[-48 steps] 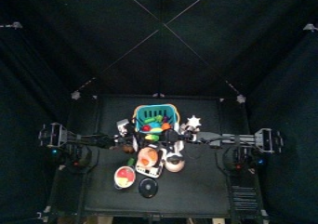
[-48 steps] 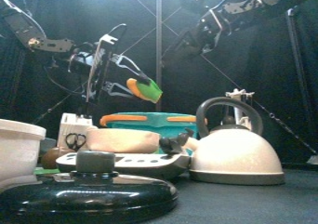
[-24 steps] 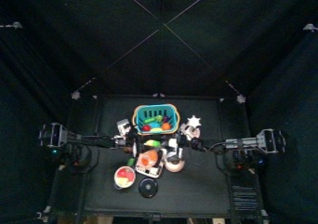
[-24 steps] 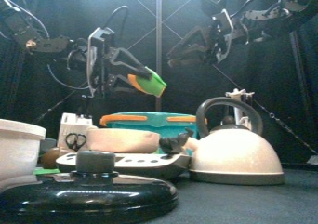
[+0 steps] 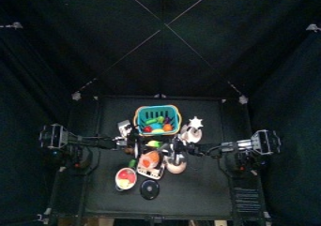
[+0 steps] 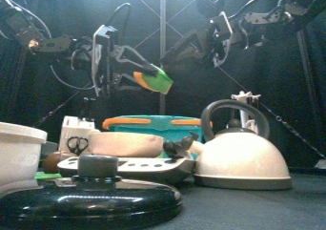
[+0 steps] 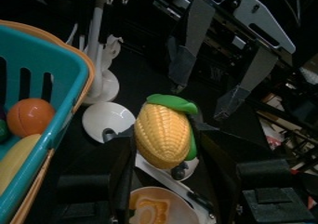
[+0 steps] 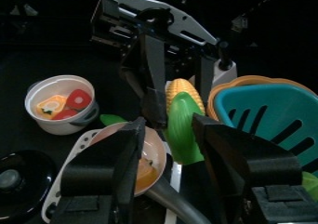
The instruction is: Remove piece of corn husk
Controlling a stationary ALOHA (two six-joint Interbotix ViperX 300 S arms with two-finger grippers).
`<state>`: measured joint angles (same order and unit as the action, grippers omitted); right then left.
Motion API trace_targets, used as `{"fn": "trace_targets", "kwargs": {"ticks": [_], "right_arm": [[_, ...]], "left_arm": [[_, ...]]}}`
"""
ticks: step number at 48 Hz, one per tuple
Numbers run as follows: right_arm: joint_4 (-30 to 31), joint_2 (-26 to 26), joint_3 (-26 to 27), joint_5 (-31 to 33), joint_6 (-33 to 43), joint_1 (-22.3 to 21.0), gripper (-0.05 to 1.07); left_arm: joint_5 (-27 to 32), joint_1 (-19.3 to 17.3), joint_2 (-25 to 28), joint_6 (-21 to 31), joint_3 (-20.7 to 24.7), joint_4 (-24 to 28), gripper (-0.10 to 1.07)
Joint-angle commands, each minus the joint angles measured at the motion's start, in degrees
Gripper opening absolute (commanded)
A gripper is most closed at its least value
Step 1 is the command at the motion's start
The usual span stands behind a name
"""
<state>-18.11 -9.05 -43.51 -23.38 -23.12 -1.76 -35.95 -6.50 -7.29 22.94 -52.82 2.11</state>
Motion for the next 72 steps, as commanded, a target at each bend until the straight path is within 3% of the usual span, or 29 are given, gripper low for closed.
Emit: {"fn": "trace_targets", "kwargs": {"ticks": [1,61,72], "right_arm": [[0.0,-0.26,1.49,-0.53,0.18,-0.26,0.81],[0.79,0.0,1.49,1.58,-0.26,-4.04,0.8],[2.9,0.0,1.67,1.58,0.18,-4.04,0.71]], "left_arm": [[-0.79,0.09,-0.18,-0.09,1.41,-0.09,0.61],[-0.88,0.18,-0.18,-0.09,1.93,0.88,0.61],[-0.88,0.18,-0.18,-0.09,2.02,1.05,0.61]]}}
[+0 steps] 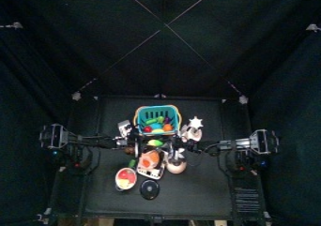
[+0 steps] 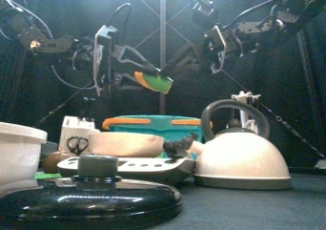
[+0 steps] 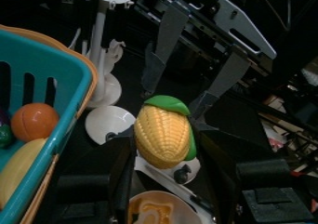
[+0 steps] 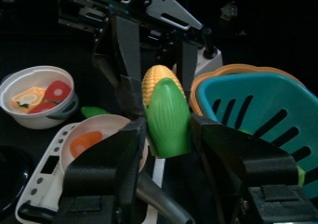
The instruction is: Remove piece of corn husk
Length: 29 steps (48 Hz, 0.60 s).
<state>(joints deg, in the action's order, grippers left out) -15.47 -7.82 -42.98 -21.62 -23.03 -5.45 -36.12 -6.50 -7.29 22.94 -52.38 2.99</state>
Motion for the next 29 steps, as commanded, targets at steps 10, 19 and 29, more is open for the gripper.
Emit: {"fn": "trace_targets", "kwargs": {"ticks": [10,19,29], "right_arm": [[0.18,-1.58,1.14,-0.26,0.09,-0.35,0.58],[0.09,-1.93,0.62,-0.18,0.09,-0.35,0.52],[0.18,-2.46,0.35,-0.18,0.09,-0.35,0.52]], "left_arm": [[-0.7,0.18,-0.18,-0.09,1.41,0.26,0.61],[-0.7,0.09,-0.18,-0.09,1.23,0.18,0.61],[-0.7,0.0,-0.26,-0.09,1.05,0.18,0.61]]}}
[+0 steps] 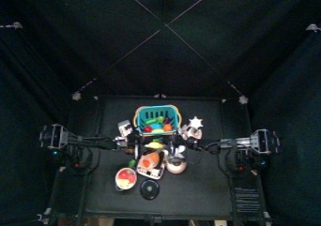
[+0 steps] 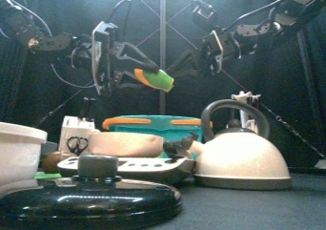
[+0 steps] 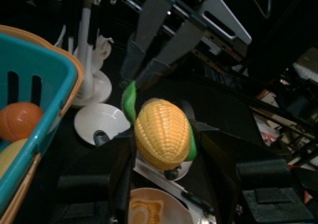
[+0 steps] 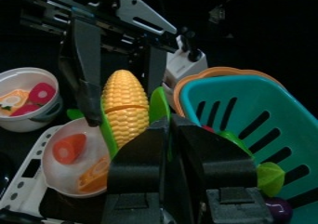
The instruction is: Remove piece of corn husk
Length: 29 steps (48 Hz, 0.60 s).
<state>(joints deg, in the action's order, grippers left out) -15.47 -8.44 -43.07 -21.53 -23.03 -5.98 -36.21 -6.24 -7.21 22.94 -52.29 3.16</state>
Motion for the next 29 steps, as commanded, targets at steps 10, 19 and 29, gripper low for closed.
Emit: {"fn": "trace_targets", "kwargs": {"ticks": [10,19,29], "right_arm": [[0.09,-4.04,-0.44,-0.26,0.09,-0.44,0.51],[0.09,-6.42,-2.11,-0.35,0.09,-0.79,0.51],[0.0,-7.73,-3.69,-0.26,0.09,-0.97,0.51]], "left_arm": [[-0.62,-0.44,-0.79,-0.09,0.18,0.0,0.61],[-0.62,-0.53,-1.41,-0.18,-0.44,0.09,0.61],[-0.09,-0.62,-1.85,-0.18,-1.41,0.18,0.61]]}}
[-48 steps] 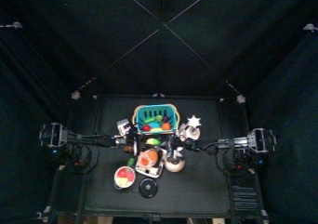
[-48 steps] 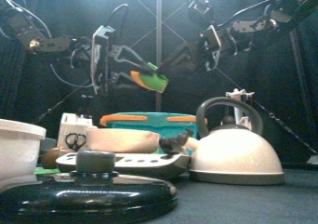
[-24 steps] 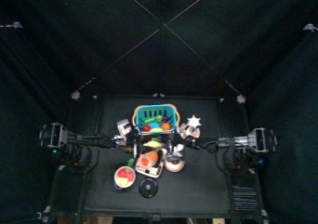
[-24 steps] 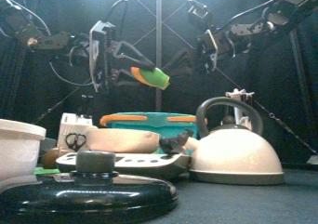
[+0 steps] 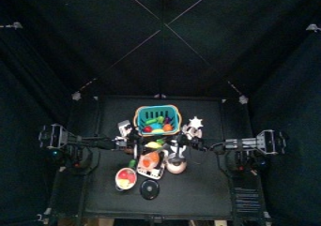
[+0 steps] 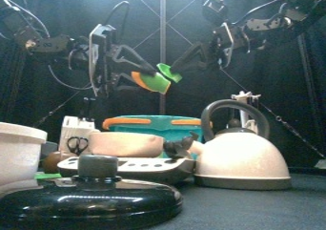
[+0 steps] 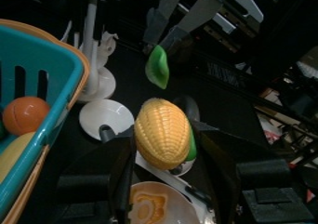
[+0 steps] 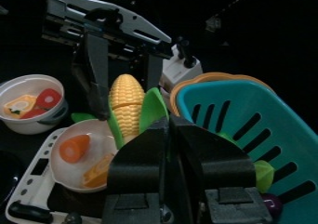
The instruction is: Remove piece of corn husk
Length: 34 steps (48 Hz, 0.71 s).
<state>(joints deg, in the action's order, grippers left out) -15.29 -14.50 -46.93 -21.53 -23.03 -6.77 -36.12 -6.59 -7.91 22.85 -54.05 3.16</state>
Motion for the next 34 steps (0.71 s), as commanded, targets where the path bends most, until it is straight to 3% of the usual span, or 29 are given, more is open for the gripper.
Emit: {"fn": "trace_targets", "kwargs": {"ticks": [1,34], "right_arm": [[-0.18,-1.76,0.0,-0.26,0.09,-0.18,0.51],[0.26,-1.49,-0.53,0.26,0.09,0.0,0.51]], "left_arm": [[-0.26,-0.26,-1.41,-0.09,0.18,0.18,0.61],[-0.09,-0.44,-4.66,-0.09,-3.43,0.18,0.61]]}}
